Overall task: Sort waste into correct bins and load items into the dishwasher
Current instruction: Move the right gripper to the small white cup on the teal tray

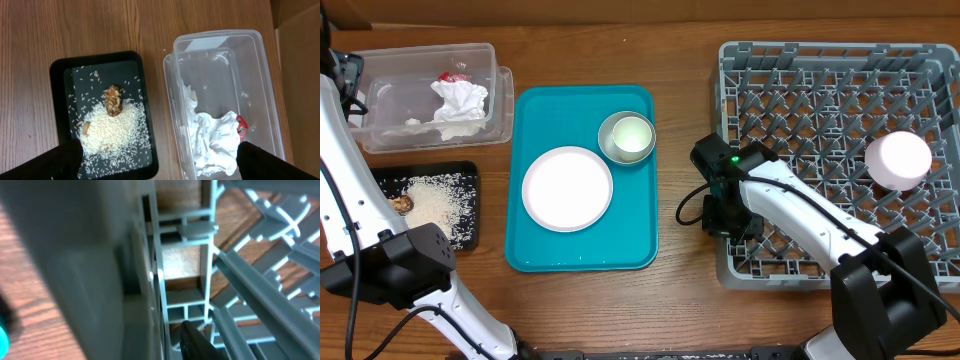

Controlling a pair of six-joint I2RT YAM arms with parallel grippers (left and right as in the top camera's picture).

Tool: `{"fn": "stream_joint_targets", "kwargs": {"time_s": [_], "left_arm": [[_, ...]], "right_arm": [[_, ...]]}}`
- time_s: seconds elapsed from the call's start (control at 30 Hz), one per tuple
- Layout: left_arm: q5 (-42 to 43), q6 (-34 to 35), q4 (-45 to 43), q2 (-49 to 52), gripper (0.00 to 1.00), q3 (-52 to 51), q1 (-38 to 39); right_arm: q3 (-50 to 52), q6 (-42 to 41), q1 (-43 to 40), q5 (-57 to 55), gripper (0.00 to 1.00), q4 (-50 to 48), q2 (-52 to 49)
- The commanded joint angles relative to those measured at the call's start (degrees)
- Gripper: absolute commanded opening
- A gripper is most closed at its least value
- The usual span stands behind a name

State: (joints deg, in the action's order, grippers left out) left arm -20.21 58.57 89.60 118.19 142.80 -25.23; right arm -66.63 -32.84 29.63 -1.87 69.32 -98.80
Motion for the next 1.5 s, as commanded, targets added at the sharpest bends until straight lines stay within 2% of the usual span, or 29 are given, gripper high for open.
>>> {"fn": "stream_joint_targets", "kwargs": {"time_s": [0.0,0.33,0.47,0.63,0.7,0.8,0.83,0.9,1.07,1.27,1.47], "left_arm": [[-1.16,0.59,0.07,0.28,1.0,-0.22,0.13],[-1.14,0.59,0.04,0.28,1.0,-0.22,0.07],[-1.16,0.59,0.04,0.28,1.0,-0.22,0.09],[-1.14,0.59,0.07,0.28,1.0,-0.22,0.17],[-1.14,0.59,0.07,0.26,1.0,-0.22,0.13],[-1.16,0.59,0.07,0.26,1.0,-0.22,0.09],[-1.16,0.59,0.04,0.28,1.0,-0.22,0.09],[-1.14,0.59,0.04,0.26,1.0,-0.22,0.11],[-1.14,0.59,0.04,0.28,1.0,-0.22,0.13],[-1.14,0.59,0.04,0.28,1.0,-0.22,0.11],[-1.14,0.59,0.04,0.26,1.0,-0.22,0.13]], "right_arm": [[-1.73,-0.13,-0.07,-1.07,0.31,3.04,1.31],[-3.28,1.97,-0.13,-0.98,0.37,5.51,3.98],[-7.54,1.99,-0.11,-0.83,0.4,7.63,4.42],[-18.64,3.3,-0.11,-0.79,0.42,10.32,4.63],[-24.41,3.45,-0.11,-0.5,0.5,9.29,4.63],[-29.03,9.7,-0.07,6.84,0.72,2.38,4.63],[-29.49,12.33,-0.07,10.67,0.75,-1.46,4.63],[-29.4,15.78,-0.02,16.09,0.75,-9.6,4.33],[-29.33,16.81,1.05,15.28,0.67,-19.65,1.36],[-29.33,17.11,4.52,10.25,0.55,-26.16,-6.43],[-29.35,19.82,8.76,1.81,0.53,-29.64,-12.81]]}}
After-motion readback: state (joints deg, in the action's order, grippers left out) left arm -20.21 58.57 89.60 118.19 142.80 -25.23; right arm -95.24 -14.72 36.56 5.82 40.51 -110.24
